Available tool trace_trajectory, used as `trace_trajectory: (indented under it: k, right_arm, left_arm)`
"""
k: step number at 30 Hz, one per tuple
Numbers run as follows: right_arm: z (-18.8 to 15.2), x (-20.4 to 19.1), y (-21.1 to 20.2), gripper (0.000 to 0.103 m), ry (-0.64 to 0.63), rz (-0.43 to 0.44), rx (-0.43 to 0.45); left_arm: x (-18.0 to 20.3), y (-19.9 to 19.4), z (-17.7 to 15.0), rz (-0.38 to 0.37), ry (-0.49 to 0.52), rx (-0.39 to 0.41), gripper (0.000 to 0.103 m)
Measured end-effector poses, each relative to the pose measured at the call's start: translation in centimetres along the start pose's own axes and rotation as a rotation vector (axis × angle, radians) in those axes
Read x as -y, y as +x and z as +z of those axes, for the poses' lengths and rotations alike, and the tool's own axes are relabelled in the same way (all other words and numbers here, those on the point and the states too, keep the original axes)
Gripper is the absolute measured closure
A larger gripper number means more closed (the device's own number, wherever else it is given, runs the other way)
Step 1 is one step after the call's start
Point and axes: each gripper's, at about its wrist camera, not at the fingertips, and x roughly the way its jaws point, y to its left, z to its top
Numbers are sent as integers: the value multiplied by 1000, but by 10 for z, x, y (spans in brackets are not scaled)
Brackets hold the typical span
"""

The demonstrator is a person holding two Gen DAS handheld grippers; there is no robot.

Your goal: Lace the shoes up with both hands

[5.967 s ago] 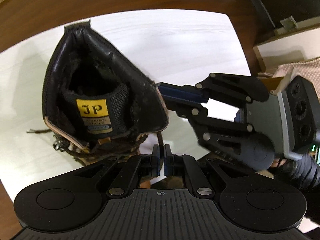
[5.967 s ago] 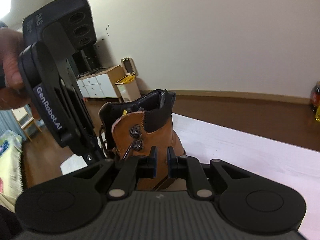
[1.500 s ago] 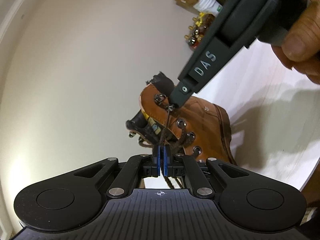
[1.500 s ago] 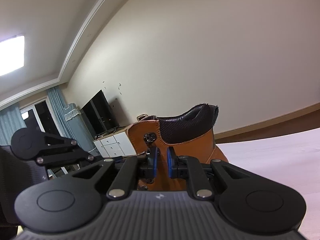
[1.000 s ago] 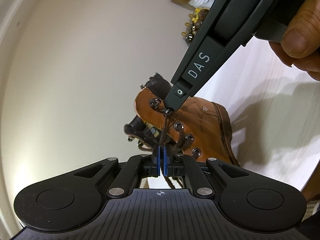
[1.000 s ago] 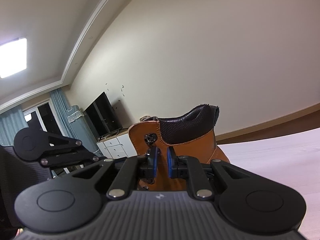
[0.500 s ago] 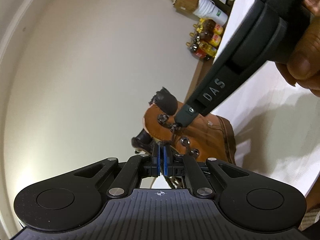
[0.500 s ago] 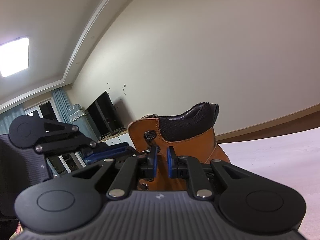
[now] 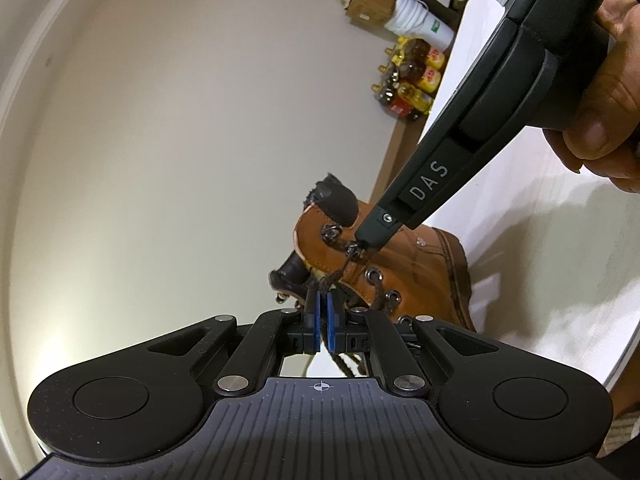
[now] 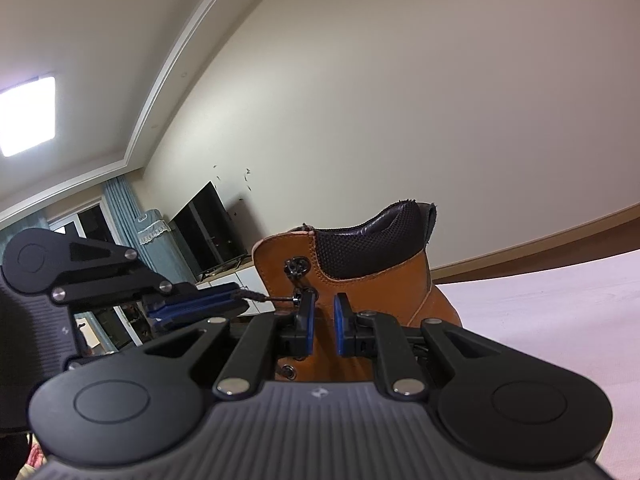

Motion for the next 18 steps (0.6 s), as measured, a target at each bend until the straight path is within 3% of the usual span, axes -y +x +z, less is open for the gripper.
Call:
trace_trajectory:
  k: [18]
  right_arm:
    - [0, -5, -6, 90, -45, -2, -6]
  left_arm:
    - [1, 14, 30, -18, 10, 23, 99]
